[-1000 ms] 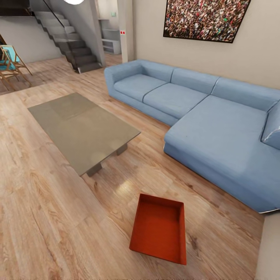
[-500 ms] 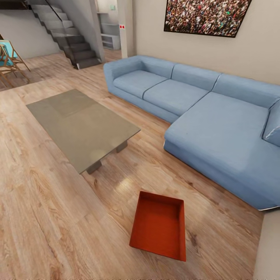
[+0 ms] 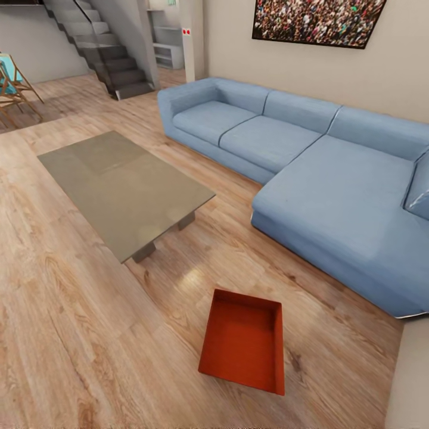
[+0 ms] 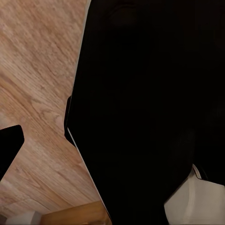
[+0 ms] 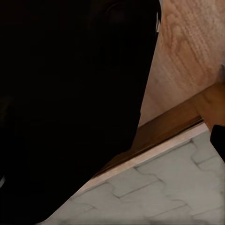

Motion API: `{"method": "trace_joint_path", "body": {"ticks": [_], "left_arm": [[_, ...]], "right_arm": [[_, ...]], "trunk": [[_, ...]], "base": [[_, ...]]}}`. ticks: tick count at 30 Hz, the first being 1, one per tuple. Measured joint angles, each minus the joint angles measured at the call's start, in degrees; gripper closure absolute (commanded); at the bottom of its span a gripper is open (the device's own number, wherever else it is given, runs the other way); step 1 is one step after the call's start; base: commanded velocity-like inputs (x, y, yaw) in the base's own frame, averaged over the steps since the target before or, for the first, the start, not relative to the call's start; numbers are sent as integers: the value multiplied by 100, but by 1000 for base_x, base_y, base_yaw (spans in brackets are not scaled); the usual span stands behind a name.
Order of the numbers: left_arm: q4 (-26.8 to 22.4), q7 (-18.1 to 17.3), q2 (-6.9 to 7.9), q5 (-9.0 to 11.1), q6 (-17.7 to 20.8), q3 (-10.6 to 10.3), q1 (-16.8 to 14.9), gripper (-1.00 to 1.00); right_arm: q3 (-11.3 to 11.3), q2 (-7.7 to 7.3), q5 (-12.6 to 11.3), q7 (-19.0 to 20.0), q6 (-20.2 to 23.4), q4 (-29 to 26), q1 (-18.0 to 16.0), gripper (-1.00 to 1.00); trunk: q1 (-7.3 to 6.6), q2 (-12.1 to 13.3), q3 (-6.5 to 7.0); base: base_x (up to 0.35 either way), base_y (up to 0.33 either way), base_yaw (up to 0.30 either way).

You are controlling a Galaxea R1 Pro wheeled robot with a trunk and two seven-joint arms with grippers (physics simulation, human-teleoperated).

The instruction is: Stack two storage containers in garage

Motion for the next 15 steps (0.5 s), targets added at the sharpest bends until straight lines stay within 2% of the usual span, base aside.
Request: {"method": "trace_joint_path", "body": {"ticks": [15], "left_arm": [[-7,7,-32,9,0,14,0,-100]], "right_arm": [[0,3,13,0,3,-3,0,-100]], "trunk": [[0,0,-138]], "base": [[0,0,0]]}}
